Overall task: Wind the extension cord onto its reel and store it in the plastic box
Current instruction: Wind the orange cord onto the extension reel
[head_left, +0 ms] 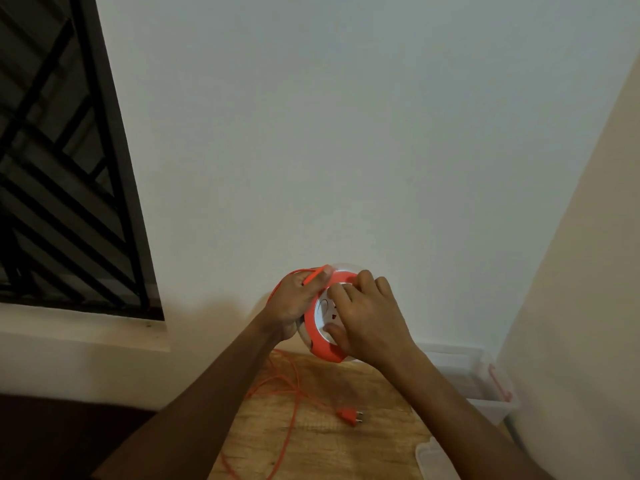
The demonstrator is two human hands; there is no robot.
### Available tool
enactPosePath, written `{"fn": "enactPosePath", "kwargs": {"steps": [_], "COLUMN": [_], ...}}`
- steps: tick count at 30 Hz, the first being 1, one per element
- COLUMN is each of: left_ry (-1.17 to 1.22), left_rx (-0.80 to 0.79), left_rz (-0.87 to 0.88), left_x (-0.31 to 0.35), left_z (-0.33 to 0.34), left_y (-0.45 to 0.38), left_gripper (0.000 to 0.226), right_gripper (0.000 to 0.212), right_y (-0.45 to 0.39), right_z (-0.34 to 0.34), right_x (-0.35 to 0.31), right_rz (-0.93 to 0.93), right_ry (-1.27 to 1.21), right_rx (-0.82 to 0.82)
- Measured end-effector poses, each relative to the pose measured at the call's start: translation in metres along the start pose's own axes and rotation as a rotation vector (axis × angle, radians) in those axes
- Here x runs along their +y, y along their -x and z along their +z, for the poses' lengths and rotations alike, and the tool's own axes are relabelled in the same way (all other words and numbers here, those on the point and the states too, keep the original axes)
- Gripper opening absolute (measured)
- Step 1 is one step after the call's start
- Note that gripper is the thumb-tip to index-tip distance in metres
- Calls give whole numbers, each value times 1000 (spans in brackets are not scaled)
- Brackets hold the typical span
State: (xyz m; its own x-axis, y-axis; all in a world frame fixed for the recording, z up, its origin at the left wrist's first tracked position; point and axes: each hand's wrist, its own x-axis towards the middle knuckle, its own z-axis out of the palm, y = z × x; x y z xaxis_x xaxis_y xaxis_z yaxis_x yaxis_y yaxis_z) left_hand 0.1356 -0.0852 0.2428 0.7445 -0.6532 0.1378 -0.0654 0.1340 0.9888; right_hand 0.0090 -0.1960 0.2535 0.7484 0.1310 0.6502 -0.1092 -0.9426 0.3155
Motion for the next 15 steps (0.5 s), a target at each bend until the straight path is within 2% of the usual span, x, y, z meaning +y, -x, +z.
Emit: {"fn": "enactPosePath", "kwargs": {"steps": [2, 5, 12, 15], "left_ry": [-3, -12, -29, -16], "left_rx": [1, 18, 36, 31], "left_rz": [4, 4, 2, 11], "left_x": [-1, -2, -3, -2], "left_z": [1, 2, 6, 9], "left_y": [0, 0, 1, 0], "left_gripper": [49, 49, 47, 44], "right_gripper": [49, 45, 40, 41], "right_y": [-1, -5, -10, -8], "right_z": [2, 4, 8, 10], "right_x": [2, 6, 10, 9], "right_rz": [30, 178, 374, 504], "right_ry": [12, 20, -3, -139], "right_rx": [50, 80, -7, -85]}}
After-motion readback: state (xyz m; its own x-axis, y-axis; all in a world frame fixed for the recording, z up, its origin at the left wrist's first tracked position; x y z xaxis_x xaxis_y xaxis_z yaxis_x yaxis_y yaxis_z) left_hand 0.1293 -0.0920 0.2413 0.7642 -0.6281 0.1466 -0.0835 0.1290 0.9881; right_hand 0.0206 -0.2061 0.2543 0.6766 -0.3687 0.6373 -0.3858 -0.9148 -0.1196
